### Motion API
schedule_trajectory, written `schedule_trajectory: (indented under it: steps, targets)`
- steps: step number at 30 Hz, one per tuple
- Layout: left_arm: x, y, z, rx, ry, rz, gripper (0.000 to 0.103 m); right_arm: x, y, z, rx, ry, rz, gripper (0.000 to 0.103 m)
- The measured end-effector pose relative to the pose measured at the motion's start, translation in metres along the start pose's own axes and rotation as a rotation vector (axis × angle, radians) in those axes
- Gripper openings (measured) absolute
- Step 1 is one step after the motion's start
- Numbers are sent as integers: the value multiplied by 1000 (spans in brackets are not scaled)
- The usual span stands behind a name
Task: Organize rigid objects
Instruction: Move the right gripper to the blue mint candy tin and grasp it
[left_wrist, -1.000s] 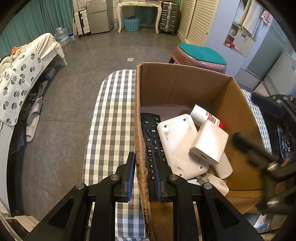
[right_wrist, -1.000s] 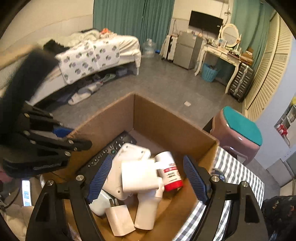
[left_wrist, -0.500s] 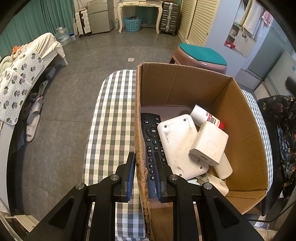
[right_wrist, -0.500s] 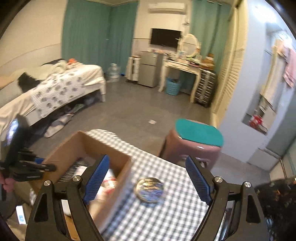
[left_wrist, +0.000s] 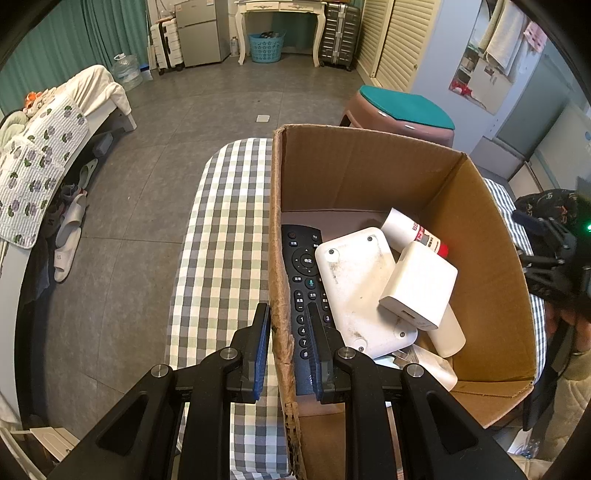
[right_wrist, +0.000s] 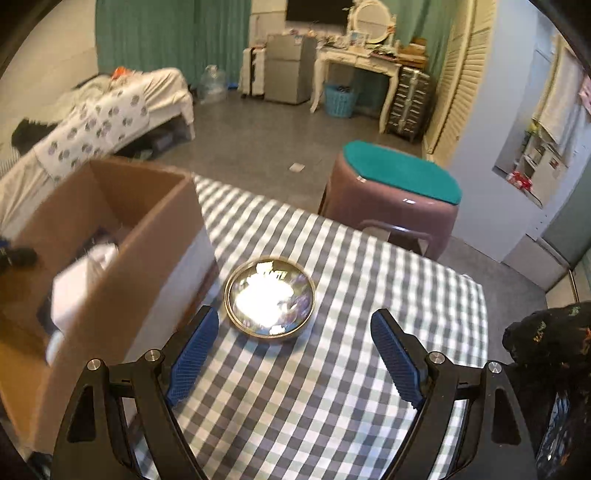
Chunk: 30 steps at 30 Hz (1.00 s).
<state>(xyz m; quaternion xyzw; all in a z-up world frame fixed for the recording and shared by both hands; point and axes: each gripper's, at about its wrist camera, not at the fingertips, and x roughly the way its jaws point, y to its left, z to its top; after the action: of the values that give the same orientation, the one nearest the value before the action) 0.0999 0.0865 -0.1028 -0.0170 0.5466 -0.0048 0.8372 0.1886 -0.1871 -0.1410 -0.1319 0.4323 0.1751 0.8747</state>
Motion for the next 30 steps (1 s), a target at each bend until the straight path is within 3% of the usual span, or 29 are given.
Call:
schedule_trajectory:
  steps: [8, 22, 26, 30]
  targets:
    - [0, 0, 0, 2, 1, 3, 19, 39, 22, -11, -136, 10, -2, 85]
    - [2, -1, -1, 4, 5, 8, 19, 71, 11, -5, -93, 25, 48, 85]
    - [2, 0, -2, 5, 5, 12, 19, 74, 7, -4, -66, 21, 83, 77]
    - [3, 0, -2, 5, 5, 12, 19, 72, 7, -5, -61, 16, 82, 76]
